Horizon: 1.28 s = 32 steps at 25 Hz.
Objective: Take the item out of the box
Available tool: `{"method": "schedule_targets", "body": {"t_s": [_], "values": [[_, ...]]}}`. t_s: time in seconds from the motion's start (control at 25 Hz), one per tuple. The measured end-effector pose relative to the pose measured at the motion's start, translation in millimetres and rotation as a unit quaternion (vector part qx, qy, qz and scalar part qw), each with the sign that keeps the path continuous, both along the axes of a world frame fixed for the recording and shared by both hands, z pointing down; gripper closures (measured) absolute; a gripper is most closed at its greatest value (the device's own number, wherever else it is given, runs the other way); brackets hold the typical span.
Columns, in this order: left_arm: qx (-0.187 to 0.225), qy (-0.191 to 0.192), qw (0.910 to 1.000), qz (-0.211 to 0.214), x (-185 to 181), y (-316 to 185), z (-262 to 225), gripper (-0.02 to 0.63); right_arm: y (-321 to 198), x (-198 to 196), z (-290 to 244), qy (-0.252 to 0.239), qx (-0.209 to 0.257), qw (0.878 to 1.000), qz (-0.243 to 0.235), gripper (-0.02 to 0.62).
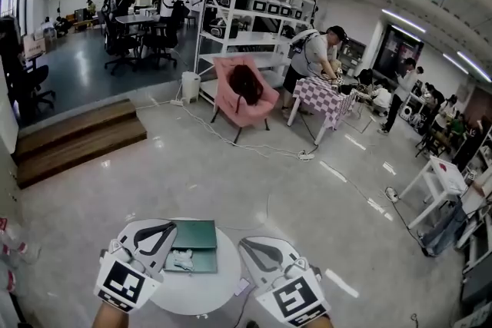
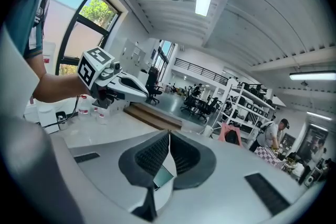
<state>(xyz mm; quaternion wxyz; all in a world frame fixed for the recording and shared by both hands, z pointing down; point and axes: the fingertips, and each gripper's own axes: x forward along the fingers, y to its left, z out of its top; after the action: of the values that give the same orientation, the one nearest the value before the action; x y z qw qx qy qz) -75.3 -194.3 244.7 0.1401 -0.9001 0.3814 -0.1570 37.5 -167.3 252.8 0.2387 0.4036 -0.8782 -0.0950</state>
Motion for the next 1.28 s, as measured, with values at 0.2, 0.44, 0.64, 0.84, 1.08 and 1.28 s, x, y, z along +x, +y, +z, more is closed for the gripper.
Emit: {"method": "schedule_targets", "body": {"t_s": [0.2, 0.44, 0.64, 0.84, 1.08, 1.28], "values": [[0.001, -0.005, 0.9983, -0.059, -4.9, -26.7, 1.2, 0.584, -40.9, -2.7, 7.3, 0.000, 0.000, 0.998, -0.063, 0.555], [-0.006, -0.008, 0.9911, -0.133, 14.0, -55.2, 5.2, 0.584, -89.0, 10.7, 14.0, -0.013, -0.014, 0.991, -0.136, 0.555], [-0.014, -0.008, 0.9827, -0.184, 27.0, -76.1, 27.7, 0.584, -125.3, 21.2, 36.2, -0.011, -0.022, 0.982, -0.186, 0.555], [-0.029, -0.006, 0.9696, -0.243, 23.3, -76.6, 52.8, 0.584, -144.5, 15.7, 62.7, -0.009, -0.036, 0.970, -0.239, 0.555], [-0.045, -0.010, 0.9602, -0.276, 21.9, -77.6, 73.4, 0.584, -155.5, 10.8, 87.0, -0.008, -0.055, 0.961, -0.269, 0.555], [-0.058, -0.006, 0.9579, -0.281, -8.6, -87.5, 103.6, 0.584, -166.4, -22.1, 121.5, -0.004, -0.073, 0.958, -0.277, 0.554]]}}
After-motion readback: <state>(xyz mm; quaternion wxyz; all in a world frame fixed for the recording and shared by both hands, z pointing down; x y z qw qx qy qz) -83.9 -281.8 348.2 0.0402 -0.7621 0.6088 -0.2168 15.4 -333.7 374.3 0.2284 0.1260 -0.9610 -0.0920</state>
